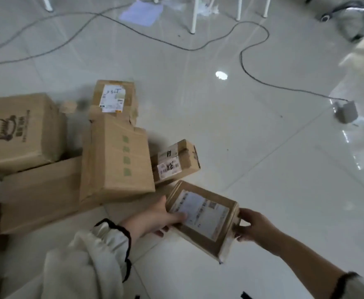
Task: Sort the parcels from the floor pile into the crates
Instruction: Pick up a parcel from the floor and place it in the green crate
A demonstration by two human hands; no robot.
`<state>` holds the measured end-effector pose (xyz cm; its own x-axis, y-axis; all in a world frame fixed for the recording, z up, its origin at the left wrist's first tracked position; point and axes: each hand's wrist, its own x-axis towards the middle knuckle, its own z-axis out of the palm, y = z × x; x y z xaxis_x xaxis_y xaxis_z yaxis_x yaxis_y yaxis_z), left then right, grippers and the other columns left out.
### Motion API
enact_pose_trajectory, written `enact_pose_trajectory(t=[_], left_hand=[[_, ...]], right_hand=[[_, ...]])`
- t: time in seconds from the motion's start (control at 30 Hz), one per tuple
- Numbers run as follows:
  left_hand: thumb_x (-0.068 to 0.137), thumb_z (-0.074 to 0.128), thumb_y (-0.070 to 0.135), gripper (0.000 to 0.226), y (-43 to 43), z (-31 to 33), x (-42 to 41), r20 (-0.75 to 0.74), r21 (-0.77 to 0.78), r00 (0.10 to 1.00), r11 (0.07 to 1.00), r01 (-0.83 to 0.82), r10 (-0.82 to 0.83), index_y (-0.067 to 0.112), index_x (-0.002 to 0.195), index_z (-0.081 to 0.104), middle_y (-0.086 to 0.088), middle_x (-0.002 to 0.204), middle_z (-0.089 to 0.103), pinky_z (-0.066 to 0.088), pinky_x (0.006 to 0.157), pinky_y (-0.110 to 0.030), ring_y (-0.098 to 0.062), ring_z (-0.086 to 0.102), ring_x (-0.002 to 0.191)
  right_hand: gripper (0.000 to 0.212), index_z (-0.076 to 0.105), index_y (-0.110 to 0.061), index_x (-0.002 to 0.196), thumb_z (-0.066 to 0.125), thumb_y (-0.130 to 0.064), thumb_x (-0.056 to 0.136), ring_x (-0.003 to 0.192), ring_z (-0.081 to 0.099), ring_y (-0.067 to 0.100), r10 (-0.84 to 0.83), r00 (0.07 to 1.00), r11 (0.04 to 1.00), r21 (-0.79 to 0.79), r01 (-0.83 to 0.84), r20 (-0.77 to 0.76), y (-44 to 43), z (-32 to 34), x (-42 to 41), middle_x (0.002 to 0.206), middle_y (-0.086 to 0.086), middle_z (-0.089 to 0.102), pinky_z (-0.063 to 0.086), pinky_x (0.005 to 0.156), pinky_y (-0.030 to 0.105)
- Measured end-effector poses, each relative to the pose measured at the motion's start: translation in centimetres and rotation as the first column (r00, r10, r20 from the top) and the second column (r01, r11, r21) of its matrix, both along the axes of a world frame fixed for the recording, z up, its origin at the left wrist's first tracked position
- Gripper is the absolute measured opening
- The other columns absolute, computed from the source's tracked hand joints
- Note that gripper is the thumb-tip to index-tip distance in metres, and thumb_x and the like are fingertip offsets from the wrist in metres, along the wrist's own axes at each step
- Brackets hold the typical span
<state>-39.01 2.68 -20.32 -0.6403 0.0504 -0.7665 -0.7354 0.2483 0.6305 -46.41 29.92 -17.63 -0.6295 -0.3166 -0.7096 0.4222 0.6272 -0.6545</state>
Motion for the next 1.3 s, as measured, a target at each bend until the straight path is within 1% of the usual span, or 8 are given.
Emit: enact_pose_trajectory(t=[0.1,0.23,0.4,0.57,0.67,0.77,0.87,1.3], left_hand=[[0.065,0.084,0.035,0.055,2.7,-1.9,-0.3,-0.138,-0.084,0.989,0.994,-0.072,0.060,0.030,0.100,0.042,0.015,0.093,0.059,0.045,0.052,-0.011,0.005,0.057,0.073],[0.054,0.084,0.049,0.081,4.8,-3.7,-0.3,-0.222,-0.365,0.971,0.931,0.001,-0.088,0.015,0.111,0.037,0.002,0.112,0.037,0.046,0.093,-0.035,-0.017,0.046,0.107],[0.053,0.083,0.053,0.073,4.1,-3.1,0.3,-0.241,-0.420,0.967,0.907,-0.031,-0.078,0.017,0.100,0.040,-0.006,0.114,0.044,0.047,0.088,-0.039,-0.023,0.050,0.103],[0.061,0.087,0.034,0.100,2.0,-2.7,0.7,-0.375,-0.253,0.907,0.920,-0.298,0.191,0.019,0.142,0.030,-0.008,0.138,0.038,0.034,0.096,-0.027,-0.022,0.042,0.124],[0.073,0.080,0.030,0.091,1.4,-2.4,1.6,-0.395,-0.157,0.855,0.892,-0.424,0.337,0.026,0.146,0.026,-0.001,0.142,0.038,0.029,0.096,-0.026,-0.017,0.038,0.130],[0.087,0.065,0.029,0.048,2.1,-2.7,3.4,-0.264,0.160,0.808,0.850,-0.501,0.526,0.018,0.131,0.047,-0.003,0.129,0.057,0.051,0.080,-0.025,-0.011,0.063,0.104],[0.093,0.055,0.032,0.031,2.8,-3.4,5.1,-0.200,0.252,0.798,0.817,-0.518,0.568,0.017,0.120,0.058,-0.003,0.110,0.070,0.056,0.077,-0.028,-0.017,0.069,0.094],[0.094,0.055,0.029,0.017,3.2,-3.4,4.4,-0.176,0.320,0.717,0.728,-0.606,0.674,0.021,0.102,0.067,0.007,0.087,0.075,0.050,0.053,-0.015,-0.010,0.071,0.075]], right_hand=[[0.045,0.063,-0.012,0.107,0.041,0.019,0.082,0.064,0.064,0.014,-0.071,0.997,0.997,0.039,0.072,-0.041,1.4,-3.3,2.3,0.097,0.004,0.068,0.052,0.068,0.027],[0.049,0.063,-0.012,0.098,0.031,0.022,0.082,0.066,0.063,0.017,-0.280,0.960,0.960,0.015,0.280,-0.001,1.4,-5.9,3.7,0.087,0.006,0.066,0.055,0.055,0.023],[0.043,0.064,-0.019,0.088,0.043,0.018,0.080,0.069,0.065,0.013,-0.210,0.976,0.976,0.052,0.213,-0.052,0.5,-5.6,3.4,0.082,0.000,0.067,0.056,0.058,0.022],[0.013,0.065,-0.010,0.081,0.065,0.002,0.076,0.056,0.063,0.009,0.003,0.997,0.991,0.134,0.008,-0.083,-0.7,-5.4,5.0,0.070,0.001,0.067,0.056,0.064,0.026],[0.022,0.066,-0.014,0.083,0.057,0.005,0.077,0.055,0.061,0.007,0.233,0.971,0.947,0.215,-0.237,0.045,-1.6,-5.6,7.2,0.071,-0.008,0.069,0.050,0.055,0.018],[0.035,0.062,-0.008,0.106,0.041,0.010,0.085,0.071,0.064,0.020,-0.047,0.997,0.983,0.180,0.034,0.066,-2.5,-5.6,6.9,0.093,0.003,0.069,0.049,0.058,0.024],[0.025,0.060,-0.015,0.114,0.044,-0.014,0.096,0.086,0.067,0.027,-0.386,0.875,0.915,0.000,0.404,0.294,-4.2,-5.1,6.7,0.105,0.004,0.068,0.054,0.067,0.034],[0.042,0.067,-0.026,0.108,0.030,-0.045,0.100,0.095,0.064,0.020,-0.373,0.824,0.879,-0.123,0.461,0.427,-5.8,-4.8,7.3,0.110,-0.010,0.069,0.055,0.075,0.035]])
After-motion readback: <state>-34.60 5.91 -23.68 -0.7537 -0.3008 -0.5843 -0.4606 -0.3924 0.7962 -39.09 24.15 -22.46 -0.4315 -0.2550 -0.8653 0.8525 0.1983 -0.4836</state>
